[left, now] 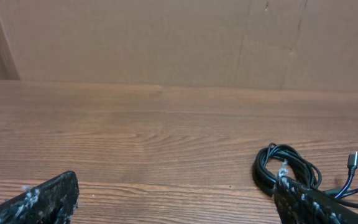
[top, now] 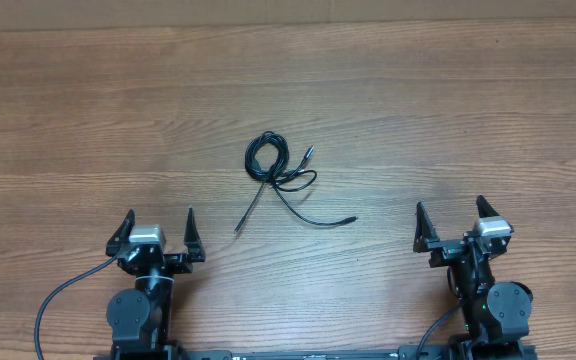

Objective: Untangle cables

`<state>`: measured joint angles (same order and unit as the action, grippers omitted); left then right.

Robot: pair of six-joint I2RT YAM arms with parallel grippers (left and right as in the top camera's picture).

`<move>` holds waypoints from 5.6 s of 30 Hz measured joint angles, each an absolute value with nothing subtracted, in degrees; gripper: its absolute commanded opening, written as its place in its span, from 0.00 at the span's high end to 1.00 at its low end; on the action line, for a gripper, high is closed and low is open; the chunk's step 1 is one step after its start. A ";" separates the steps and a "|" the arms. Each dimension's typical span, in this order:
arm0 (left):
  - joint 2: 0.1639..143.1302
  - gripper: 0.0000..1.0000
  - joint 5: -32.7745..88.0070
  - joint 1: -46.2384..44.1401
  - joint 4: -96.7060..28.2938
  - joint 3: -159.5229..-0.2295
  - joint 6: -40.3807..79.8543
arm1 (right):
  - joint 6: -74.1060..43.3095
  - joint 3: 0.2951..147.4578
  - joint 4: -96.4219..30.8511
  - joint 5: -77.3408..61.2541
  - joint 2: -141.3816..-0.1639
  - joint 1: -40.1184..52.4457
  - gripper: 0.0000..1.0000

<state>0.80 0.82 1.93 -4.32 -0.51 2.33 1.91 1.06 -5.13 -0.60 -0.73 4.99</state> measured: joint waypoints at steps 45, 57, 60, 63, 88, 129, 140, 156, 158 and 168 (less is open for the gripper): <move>0.80 0.01 0.82 1.93 -4.32 -0.51 2.33 | 1.93 1.06 -5.17 -0.62 -0.73 5.02 0.00; 0.80 0.00 0.82 1.93 -4.32 -0.51 2.33 | 1.91 1.06 -5.13 -0.60 -0.73 5.02 0.00; 0.80 0.01 0.82 1.93 -4.32 -0.51 2.33 | 1.91 1.06 -5.15 -0.60 -0.73 5.02 0.00; 0.80 0.00 0.82 1.93 -4.32 -0.51 2.33 | 1.89 1.06 -5.15 -0.62 -0.73 4.99 0.00; 0.80 0.01 0.82 1.93 -4.32 -0.51 2.33 | 1.91 1.06 -5.15 -0.60 -0.73 4.99 0.00; 0.80 0.01 0.84 1.93 -4.29 -0.51 2.33 | 1.91 1.06 -5.15 -0.62 -0.73 4.99 0.00; 0.80 0.01 8.45 1.98 -1.61 -0.51 3.03 | 1.91 1.06 -5.13 -0.60 -0.73 4.99 0.00; 7.49 0.01 25.21 1.98 -17.67 -19.86 7.14 | 1.93 1.06 -5.13 -0.60 -0.73 4.99 0.00; 11.38 0.00 26.85 1.98 -19.00 -23.77 7.33 | 1.89 1.06 -5.13 -0.60 -0.73 4.97 0.00; 40.80 0.00 32.53 1.98 -40.01 -51.24 7.49 | 1.91 1.06 -5.17 -0.58 -0.73 4.97 0.00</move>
